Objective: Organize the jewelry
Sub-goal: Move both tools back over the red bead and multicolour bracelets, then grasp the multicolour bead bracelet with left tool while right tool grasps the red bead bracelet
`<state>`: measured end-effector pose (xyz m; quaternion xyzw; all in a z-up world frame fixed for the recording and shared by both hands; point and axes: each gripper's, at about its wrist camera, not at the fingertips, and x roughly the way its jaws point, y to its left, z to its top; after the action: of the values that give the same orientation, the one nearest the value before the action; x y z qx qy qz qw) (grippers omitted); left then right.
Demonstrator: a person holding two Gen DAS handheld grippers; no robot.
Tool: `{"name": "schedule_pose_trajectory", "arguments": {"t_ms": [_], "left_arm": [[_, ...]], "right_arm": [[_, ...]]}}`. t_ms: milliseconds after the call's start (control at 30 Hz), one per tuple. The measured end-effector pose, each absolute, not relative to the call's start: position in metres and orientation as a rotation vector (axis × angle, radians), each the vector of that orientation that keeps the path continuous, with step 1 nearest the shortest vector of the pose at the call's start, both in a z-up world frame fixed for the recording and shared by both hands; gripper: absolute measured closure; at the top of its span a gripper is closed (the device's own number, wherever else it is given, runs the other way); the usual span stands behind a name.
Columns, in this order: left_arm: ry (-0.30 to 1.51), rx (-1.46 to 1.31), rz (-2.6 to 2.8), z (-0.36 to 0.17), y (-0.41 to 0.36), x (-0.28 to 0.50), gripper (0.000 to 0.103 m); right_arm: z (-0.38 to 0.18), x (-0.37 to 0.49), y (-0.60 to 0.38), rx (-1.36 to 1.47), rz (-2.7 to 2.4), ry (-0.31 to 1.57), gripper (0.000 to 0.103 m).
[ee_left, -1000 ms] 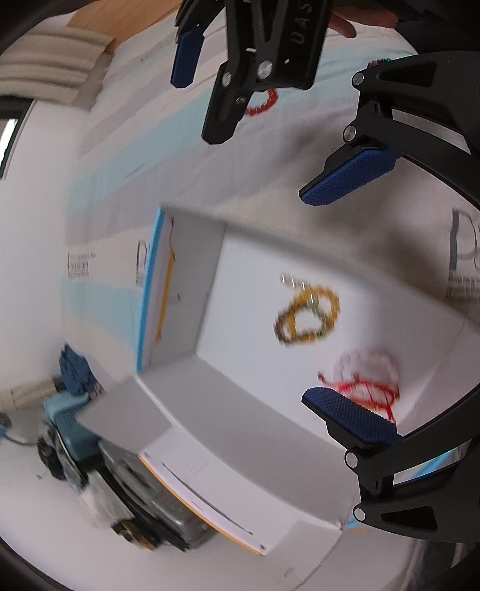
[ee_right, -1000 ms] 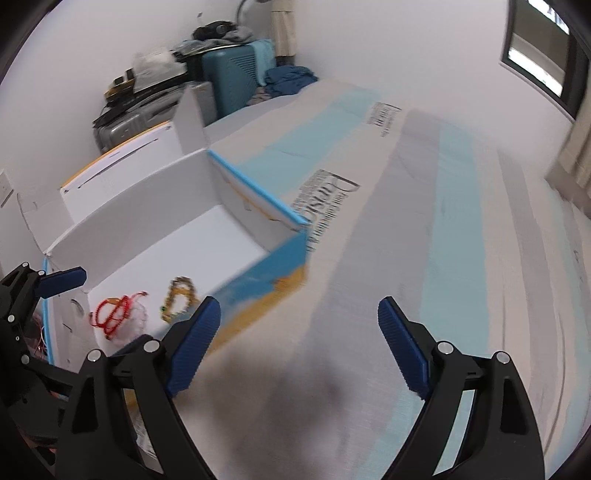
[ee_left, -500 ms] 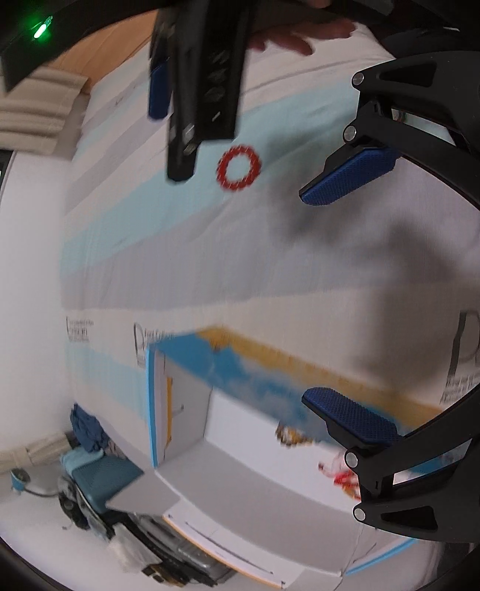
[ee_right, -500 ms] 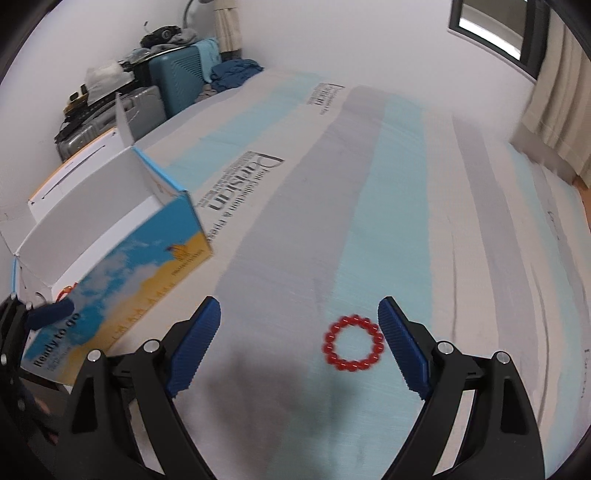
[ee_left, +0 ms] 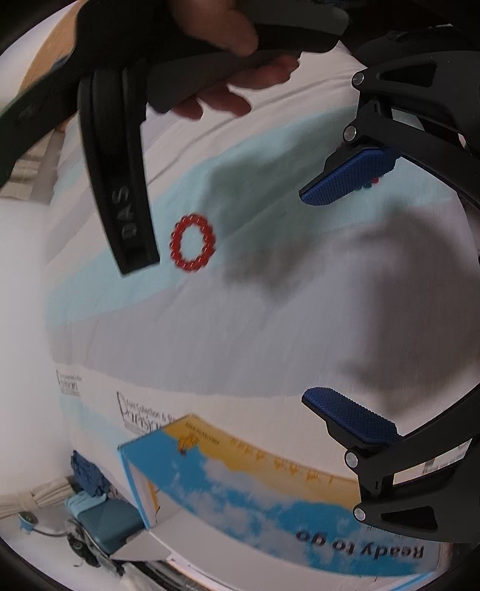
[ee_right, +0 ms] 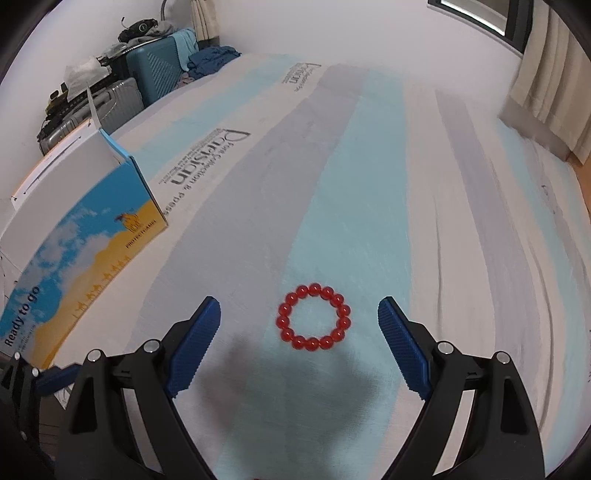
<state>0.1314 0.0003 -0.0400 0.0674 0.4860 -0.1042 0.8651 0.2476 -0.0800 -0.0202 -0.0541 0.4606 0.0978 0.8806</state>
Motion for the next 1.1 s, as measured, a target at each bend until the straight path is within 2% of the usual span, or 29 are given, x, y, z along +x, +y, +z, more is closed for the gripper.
{"name": "schedule_pose_trajectory", "arguments": {"t_ms": [600, 733, 1033, 1100], "left_arm": [[1.038, 0.195, -0.298, -0.095, -0.053, 0.106, 0.008], [1.054, 0.214, -0.334, -0.11, -0.063, 0.104, 0.013], [1.054, 0.244, -0.354, -0.128, -0.067, 0.105, 0.016], [1.036, 0.249, -0.403, -0.13, -0.067, 0.101, 0.022]], "right_arm": [[-0.08, 0.272, -0.09, -0.148, 0.203, 1.032, 0.02], [-0.091, 0.279, -0.093, -0.148, 0.197, 1.044, 0.02], [-0.11, 0.291, -0.094, -0.137, 0.2, 1.06, 0.02], [-0.112, 0.293, -0.092, -0.134, 0.199, 1.063, 0.02]]}}
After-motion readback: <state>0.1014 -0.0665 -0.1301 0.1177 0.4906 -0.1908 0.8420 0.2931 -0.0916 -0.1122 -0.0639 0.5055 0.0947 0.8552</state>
